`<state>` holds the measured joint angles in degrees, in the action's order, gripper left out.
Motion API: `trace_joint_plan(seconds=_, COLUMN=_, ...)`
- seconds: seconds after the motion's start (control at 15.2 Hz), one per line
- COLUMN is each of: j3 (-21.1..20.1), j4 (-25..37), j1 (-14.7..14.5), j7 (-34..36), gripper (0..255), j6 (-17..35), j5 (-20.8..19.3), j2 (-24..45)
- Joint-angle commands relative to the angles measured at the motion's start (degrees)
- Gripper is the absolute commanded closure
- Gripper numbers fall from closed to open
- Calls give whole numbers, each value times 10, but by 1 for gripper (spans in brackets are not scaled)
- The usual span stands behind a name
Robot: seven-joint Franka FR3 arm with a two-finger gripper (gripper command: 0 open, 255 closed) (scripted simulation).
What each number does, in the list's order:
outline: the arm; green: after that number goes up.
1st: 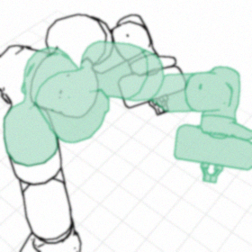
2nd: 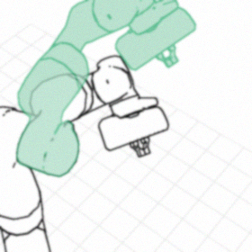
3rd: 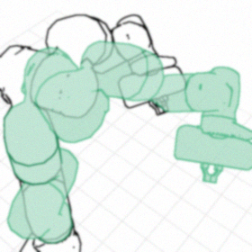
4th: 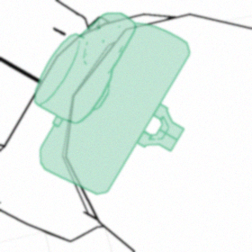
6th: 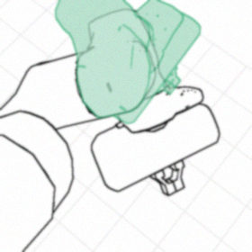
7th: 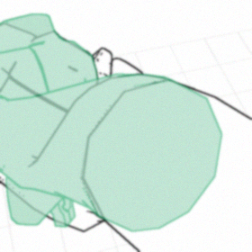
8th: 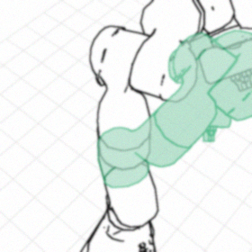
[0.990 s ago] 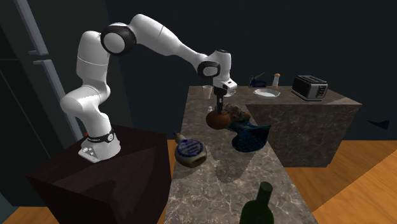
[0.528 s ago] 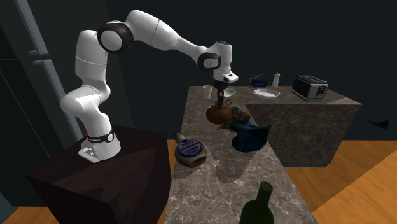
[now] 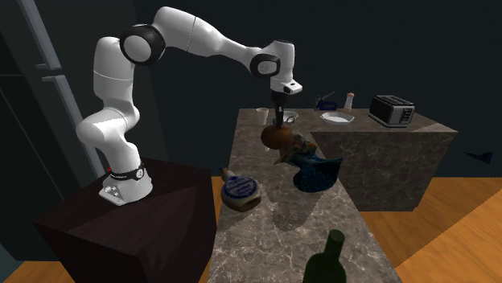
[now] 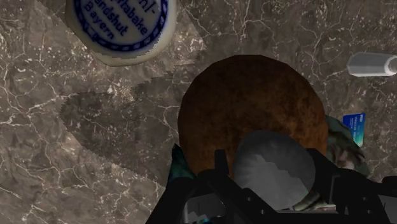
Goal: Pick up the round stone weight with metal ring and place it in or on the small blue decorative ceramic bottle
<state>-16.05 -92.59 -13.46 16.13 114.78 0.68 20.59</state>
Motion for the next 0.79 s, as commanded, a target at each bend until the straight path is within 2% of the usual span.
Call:
trace_joint_plan(seconds=0.0, j3=-1, j4=10, j1=0, j7=0, gripper=255, j6=-13, j5=1, j2=-4)
trace_joint_plan(seconds=0.2, j3=-1, j4=23, j1=0, j7=1, gripper=255, j6=-29, j5=2, j2=-8)
trace_joint_plan(seconds=0.73, j3=12, j4=-175, j1=51, j7=-75, gripper=255, j6=-12, j5=58, j2=-188)
